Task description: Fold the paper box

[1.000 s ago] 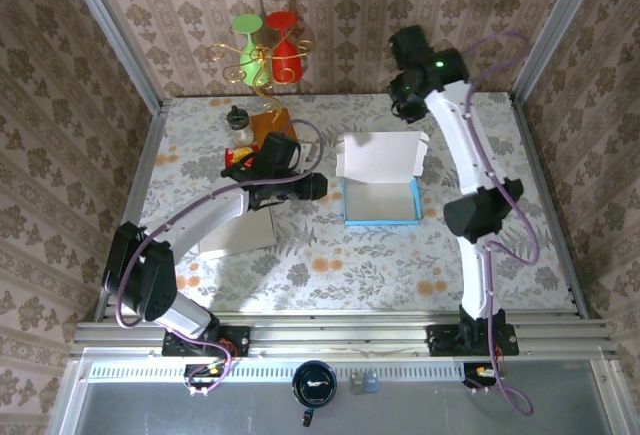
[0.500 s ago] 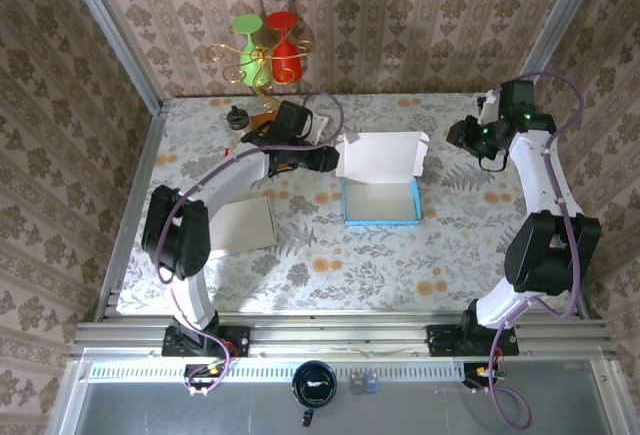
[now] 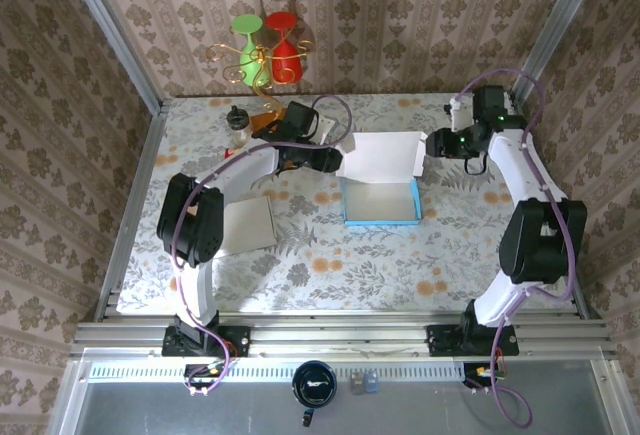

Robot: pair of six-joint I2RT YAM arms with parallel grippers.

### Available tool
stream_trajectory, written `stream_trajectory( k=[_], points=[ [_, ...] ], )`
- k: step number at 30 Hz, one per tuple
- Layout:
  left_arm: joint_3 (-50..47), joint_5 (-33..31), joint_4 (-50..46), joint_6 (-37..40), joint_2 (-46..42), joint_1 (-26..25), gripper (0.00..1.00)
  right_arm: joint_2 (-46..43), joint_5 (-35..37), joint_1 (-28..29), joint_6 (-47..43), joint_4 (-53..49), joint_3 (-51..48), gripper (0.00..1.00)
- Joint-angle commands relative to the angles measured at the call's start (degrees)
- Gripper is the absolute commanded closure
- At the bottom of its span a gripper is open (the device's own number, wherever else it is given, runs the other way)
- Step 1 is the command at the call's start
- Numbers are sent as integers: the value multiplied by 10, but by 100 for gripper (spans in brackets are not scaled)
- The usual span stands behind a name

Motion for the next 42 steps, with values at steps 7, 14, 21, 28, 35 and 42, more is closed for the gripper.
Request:
stream_trajectory(
  k=[7, 14, 21, 28, 35, 42],
  points=[
    [52, 29, 18, 14, 45, 3, 57, 57, 52, 26, -61, -21, 46, 52],
    [75, 33, 10, 7, 65, 2, 62, 79, 40, 29, -66, -21, 65, 54],
    [98, 41, 0, -3, 81, 1, 72, 96, 32, 35, -64, -25, 84, 58],
    [99, 44, 0, -10, 84, -3, 87, 98, 37, 46, -64, -25, 85, 68],
    [105, 25, -4, -15, 84, -8, 97, 93, 63, 61, -58, -29, 84, 87],
    [130, -22, -28, -29, 89, -21, 100, 86, 114, 86, -37, -24, 90, 100]
  ],
)
